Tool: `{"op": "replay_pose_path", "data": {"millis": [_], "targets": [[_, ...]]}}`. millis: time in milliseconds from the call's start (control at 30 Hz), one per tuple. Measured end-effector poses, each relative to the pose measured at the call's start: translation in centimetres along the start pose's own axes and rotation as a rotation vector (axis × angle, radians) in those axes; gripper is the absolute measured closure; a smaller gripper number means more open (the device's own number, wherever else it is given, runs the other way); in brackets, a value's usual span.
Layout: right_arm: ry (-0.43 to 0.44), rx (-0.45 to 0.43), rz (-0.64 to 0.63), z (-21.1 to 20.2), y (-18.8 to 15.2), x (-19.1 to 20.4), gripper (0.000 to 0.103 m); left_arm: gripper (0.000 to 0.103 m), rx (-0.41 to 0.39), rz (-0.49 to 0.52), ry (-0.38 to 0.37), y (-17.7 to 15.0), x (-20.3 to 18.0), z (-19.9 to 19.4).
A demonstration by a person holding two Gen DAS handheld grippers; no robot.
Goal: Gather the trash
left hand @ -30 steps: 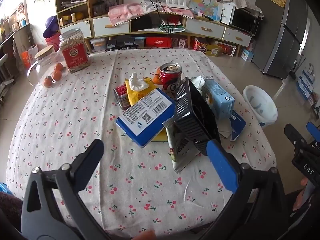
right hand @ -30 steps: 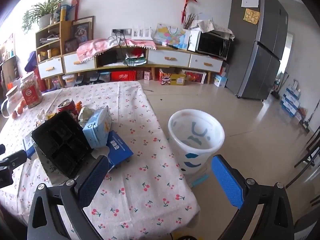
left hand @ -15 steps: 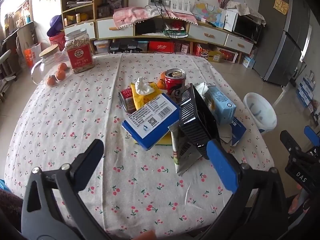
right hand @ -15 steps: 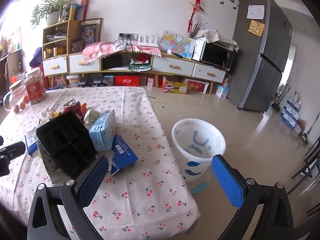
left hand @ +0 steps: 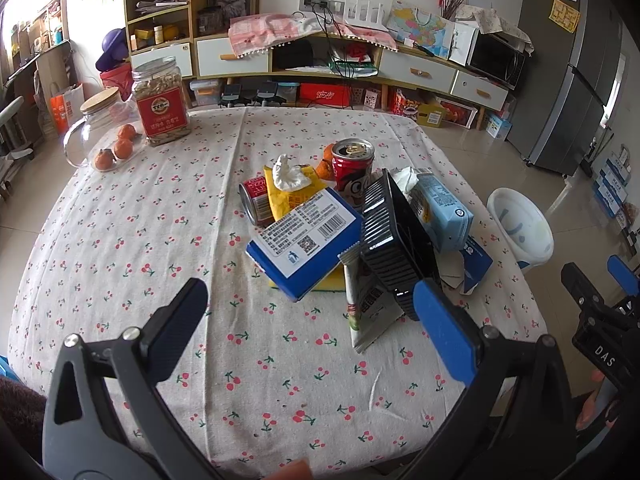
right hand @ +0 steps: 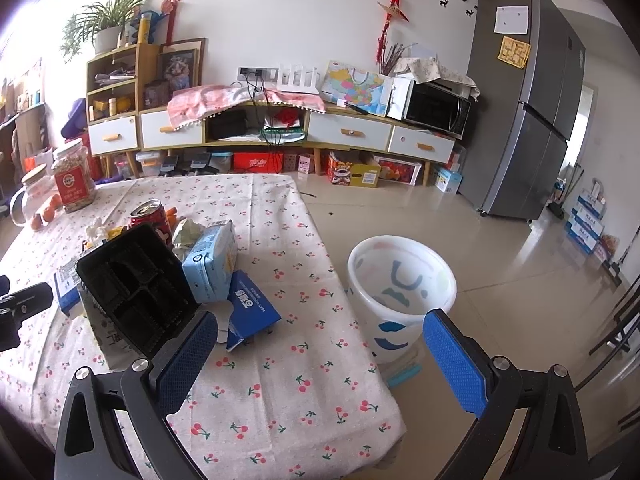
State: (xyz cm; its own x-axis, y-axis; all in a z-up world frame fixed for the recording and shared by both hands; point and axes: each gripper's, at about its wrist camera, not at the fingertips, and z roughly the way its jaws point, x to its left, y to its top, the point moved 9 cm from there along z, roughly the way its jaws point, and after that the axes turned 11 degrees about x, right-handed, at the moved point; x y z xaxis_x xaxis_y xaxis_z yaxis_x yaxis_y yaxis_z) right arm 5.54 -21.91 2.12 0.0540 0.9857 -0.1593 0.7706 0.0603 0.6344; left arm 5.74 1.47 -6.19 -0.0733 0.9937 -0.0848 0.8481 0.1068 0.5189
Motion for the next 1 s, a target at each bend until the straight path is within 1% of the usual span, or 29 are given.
{"op": "replay_pose_path", "data": {"millis": [533,1000], "targets": [[0.005,0.0,0.001,-0.01,-0.01,-0.01,0.0,0.001,-0.008,-0.003,-0.002,0.04,0.03,-0.11],[0.026,-0.002,0.008,-0.17,0.05,0.74,0.0,0.001,-0.008,-0.003,-0.005,-0.02,0.08,-0.2]]}}
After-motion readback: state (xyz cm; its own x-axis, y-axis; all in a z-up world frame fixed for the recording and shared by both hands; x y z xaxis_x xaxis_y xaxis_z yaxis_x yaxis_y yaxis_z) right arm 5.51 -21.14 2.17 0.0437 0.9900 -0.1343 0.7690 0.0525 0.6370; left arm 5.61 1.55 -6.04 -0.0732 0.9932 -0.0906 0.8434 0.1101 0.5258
